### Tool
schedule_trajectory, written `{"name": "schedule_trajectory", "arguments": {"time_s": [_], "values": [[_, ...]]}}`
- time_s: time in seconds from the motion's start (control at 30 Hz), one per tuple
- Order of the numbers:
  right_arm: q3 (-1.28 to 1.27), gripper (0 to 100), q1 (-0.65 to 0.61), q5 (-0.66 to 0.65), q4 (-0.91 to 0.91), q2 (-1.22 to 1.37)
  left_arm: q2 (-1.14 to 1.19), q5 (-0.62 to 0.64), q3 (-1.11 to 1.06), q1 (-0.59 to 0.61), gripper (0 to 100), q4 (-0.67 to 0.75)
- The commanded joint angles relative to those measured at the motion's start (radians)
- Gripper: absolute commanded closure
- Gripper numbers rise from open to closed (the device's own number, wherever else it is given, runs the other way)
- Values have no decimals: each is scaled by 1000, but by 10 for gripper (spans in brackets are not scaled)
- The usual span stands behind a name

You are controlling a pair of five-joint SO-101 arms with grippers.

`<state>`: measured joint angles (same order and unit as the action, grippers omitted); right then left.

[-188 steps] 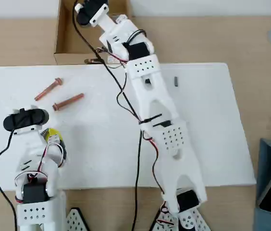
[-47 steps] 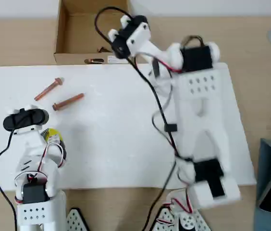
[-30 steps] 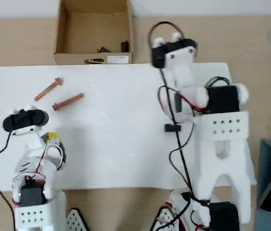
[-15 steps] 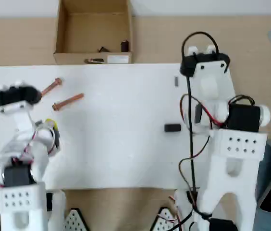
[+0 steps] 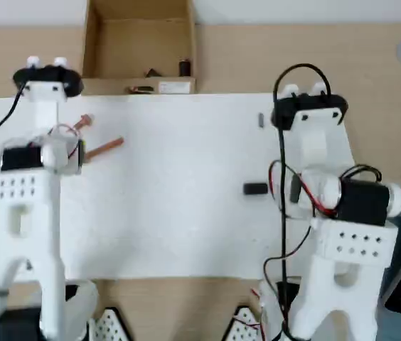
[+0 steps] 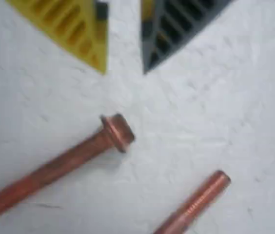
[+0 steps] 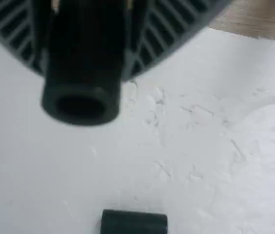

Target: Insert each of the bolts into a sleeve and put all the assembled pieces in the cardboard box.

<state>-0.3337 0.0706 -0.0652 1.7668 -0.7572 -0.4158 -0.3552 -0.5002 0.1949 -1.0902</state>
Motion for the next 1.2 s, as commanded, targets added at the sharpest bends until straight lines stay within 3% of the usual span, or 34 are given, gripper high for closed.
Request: {"name": "schedule_trajectory", "arguments": {"time_s": [0.0, 0.43, 0.57, 0.87, 1.17], "values": [[-4, 988, 12, 8, -8, -27, 185, -43, 203, 41, 943, -41], [-5, 988, 12, 57, -14, -21, 895, -298, 1194, 86, 943, -542], [-7, 988, 12, 57, -14, -21, 1063, -370, 1430, 86, 940, -614], [-97, 988, 12, 55, -49, -24, 1279, -485, 1623, 80, 927, -646], [-125, 988, 12, 52, -86, -21, 1313, -489, 1691, 34, 872, -641]]}}
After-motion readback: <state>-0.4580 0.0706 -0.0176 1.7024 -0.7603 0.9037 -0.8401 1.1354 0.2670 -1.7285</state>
